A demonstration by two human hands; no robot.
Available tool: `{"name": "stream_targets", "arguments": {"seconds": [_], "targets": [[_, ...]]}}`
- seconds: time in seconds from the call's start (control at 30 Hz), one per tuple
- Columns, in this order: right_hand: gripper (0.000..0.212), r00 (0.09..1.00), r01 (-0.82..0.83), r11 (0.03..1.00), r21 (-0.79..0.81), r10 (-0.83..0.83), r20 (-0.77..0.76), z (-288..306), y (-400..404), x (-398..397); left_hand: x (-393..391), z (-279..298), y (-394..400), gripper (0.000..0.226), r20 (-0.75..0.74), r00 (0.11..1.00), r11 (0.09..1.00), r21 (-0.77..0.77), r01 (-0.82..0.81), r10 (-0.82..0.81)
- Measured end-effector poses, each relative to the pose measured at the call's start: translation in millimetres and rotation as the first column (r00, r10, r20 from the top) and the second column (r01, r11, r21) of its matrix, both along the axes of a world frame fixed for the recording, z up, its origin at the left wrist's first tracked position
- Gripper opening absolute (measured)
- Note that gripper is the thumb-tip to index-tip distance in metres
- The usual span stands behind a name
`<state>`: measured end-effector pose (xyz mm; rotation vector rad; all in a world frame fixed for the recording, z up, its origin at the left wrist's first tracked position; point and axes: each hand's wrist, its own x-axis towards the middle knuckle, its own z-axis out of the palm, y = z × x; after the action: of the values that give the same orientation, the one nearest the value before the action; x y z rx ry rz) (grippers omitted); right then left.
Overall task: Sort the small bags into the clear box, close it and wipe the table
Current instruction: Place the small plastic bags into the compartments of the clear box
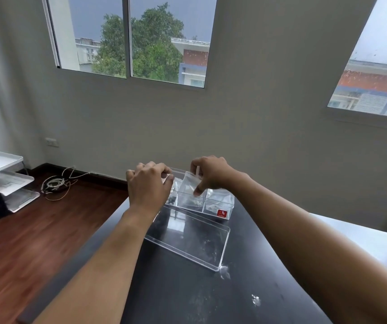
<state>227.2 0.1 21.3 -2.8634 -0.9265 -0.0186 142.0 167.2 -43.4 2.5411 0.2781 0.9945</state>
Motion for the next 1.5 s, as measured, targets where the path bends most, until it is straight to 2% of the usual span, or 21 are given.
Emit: {"name": "stream_targets", "arguments": {"seconds": [0.07,0.17,0.27,0.4,0.6,0.67,0.73,0.8,0.87,0.97,1.1,1.2,1.3,1.37,1.5], "targets": [[0.063,0.993,0.027,0.995,0.093,-0.016,-0.115,4,0,1,-1,1,-2,0.016,0.006,1.0,1.0,0.006,0.012,-0.012],[0.054,0.964,0.048,0.977,0.208,0.01,-0.266,15,-6,3,0,1,-5,0.019,-0.014,0.999,0.999,0.005,0.048,-0.048],[0.037,0.96,0.034,0.976,0.214,0.027,-0.279,18,-12,4,0,-2,-6,0.017,-0.022,0.997,0.997,-0.001,0.074,-0.074],[0.02,0.987,0.004,0.989,0.15,0.02,-0.156,5,-14,4,1,-4,-7,0.014,-0.016,0.995,0.995,-0.028,0.093,-0.094],[0.045,0.984,-0.057,0.995,0.079,0.042,0.172,-5,-11,-7,2,-5,-8,0.014,-0.008,0.996,0.996,-0.018,0.091,-0.091],[0.043,0.942,-0.095,0.995,0.019,0.084,0.324,-6,-11,-14,2,-5,-9,0.014,-0.003,0.995,0.995,-0.006,0.097,-0.097],[0.033,0.92,-0.15,0.989,-0.01,0.144,0.363,-10,-12,-19,3,-5,-10,0.014,-0.008,0.991,0.991,-0.008,0.136,-0.136],[0.022,0.927,-0.191,0.98,-0.056,0.199,0.317,-16,-14,-21,3,-5,-13,0.02,-0.021,0.983,0.983,-0.015,0.184,-0.185],[0.02,0.955,-0.171,0.98,-0.103,0.19,0.226,-17,-15,-18,3,-5,-14,0.028,-0.041,0.975,0.976,-0.006,0.217,-0.217],[0.033,0.991,-0.109,0.985,-0.137,0.118,0.058,-13,-14,-13,3,-7,-14,0.036,-0.078,0.969,0.972,0.019,0.235,-0.233],[0.055,0.992,-0.124,0.971,-0.203,0.116,-0.053,-8,-8,-11,5,-11,-14,0.043,-0.111,0.966,0.969,0.05,0.241,-0.234],[0.055,0.989,-0.122,0.953,-0.277,0.094,-0.111,-3,-3,-13,6,-12,-14,0.045,-0.112,0.966,0.969,0.06,0.24,-0.233],[0.052,0.99,-0.108,0.952,-0.287,0.075,-0.123,0,0,-15,5,-12,-14,0.044,-0.111,0.965,0.968,0.058,0.244,-0.236],[0.053,0.992,-0.092,0.968,-0.232,0.068,-0.11,-2,-3,-17,5,-12,-13,0.044,-0.105,0.965,0.968,0.048,0.248,-0.242],[0.042,0.996,-0.072,0.995,-0.063,0.075,0.047,-9,-26,-27,5,-12,-14,0.04,-0.078,0.967,0.968,0.046,0.247,-0.243]]}}
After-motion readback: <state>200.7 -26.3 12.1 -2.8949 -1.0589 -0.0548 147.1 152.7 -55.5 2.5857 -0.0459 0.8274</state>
